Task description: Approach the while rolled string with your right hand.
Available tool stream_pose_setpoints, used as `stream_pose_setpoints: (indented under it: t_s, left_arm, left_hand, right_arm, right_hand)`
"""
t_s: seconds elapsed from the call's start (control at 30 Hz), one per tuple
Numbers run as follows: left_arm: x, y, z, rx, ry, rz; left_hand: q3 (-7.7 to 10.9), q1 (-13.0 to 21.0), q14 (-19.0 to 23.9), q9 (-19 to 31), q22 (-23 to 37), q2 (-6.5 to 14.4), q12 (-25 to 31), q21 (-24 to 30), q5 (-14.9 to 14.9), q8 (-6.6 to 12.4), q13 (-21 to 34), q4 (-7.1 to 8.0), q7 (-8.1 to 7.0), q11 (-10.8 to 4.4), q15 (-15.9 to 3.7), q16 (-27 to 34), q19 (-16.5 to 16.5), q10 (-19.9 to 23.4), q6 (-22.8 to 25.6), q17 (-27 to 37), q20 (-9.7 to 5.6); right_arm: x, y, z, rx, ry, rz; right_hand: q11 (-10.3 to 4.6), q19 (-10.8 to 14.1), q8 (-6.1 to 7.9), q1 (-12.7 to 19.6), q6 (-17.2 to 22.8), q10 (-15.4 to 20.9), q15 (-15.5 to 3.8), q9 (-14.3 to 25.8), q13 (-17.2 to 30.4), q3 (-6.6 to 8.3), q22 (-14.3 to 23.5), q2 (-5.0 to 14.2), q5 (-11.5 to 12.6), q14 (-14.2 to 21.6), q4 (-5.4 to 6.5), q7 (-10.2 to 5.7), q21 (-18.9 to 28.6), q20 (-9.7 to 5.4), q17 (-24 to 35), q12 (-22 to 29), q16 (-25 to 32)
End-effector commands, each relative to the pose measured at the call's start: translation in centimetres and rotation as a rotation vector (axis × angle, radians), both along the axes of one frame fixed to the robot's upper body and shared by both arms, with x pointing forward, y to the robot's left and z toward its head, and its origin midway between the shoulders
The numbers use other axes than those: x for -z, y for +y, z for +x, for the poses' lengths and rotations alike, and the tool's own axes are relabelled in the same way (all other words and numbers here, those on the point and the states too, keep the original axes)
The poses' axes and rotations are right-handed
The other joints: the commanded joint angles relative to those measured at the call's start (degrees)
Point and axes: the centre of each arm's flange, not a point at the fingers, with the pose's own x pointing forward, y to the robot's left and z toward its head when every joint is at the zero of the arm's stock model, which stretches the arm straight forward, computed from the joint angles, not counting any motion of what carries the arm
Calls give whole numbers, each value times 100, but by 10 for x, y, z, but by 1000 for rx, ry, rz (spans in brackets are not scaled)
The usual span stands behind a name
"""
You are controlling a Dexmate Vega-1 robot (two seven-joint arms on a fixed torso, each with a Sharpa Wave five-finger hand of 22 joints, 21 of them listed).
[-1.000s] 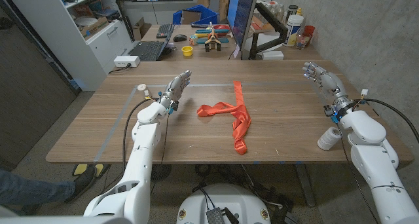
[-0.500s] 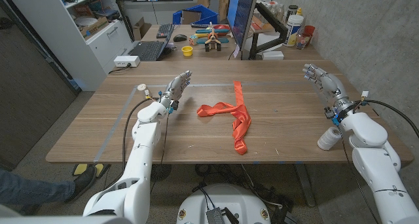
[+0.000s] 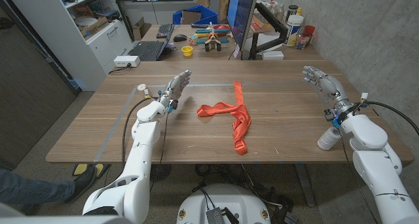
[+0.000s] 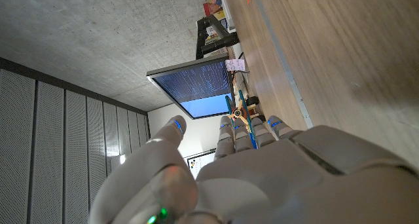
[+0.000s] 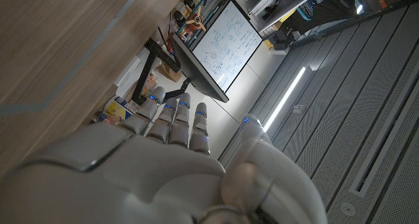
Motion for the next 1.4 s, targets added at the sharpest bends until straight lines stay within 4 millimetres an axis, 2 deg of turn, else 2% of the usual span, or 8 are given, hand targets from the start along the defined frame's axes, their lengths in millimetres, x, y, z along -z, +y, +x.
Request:
stream_pose_setpoints:
  t_s: [0.03, 0.53, 1.4]
  left_arm:
    - [-2, 1, 2, 5, 0, 7]
    - [-8, 2, 3, 6, -8, 18]
    - [-5, 1, -3, 5, -9, 20]
  left_hand:
    - [-8, 43, 8, 22, 27, 21, 18, -25, -10, 10, 10, 2, 10, -8, 5, -21, -120, 36, 63, 20, 47]
    - [-16, 44, 5, 22, 28, 28, 18, -46, -13, 5, 10, -1, 10, -3, 8, -22, -110, 42, 68, 21, 49]
    - [-31, 47, 5, 23, 31, 40, 14, -89, -18, -9, 9, -6, 14, 0, 18, -22, -98, 39, 64, 21, 56]
  right_arm:
    - [6, 2, -8, 26, 2, -21]
    - [11, 1, -17, 68, -2, -40]
    - [22, -1, -38, 144, -14, -88]
  right_hand:
    - [-51, 27, 40, 7, 5, -6, 36, 17, 16, 3, 29, -40, 29, 35, -31, -50, -15, 6, 13, -16, -8]
    - [-42, 21, 57, 27, 75, 22, -9, 19, 15, -12, 31, -45, 27, 19, -58, -113, -78, 2, 11, -11, -18]
    - [-72, -16, 59, 29, 118, 18, 13, 22, 14, -33, 33, -49, 28, 9, -72, -145, -159, 30, 12, -19, -22]
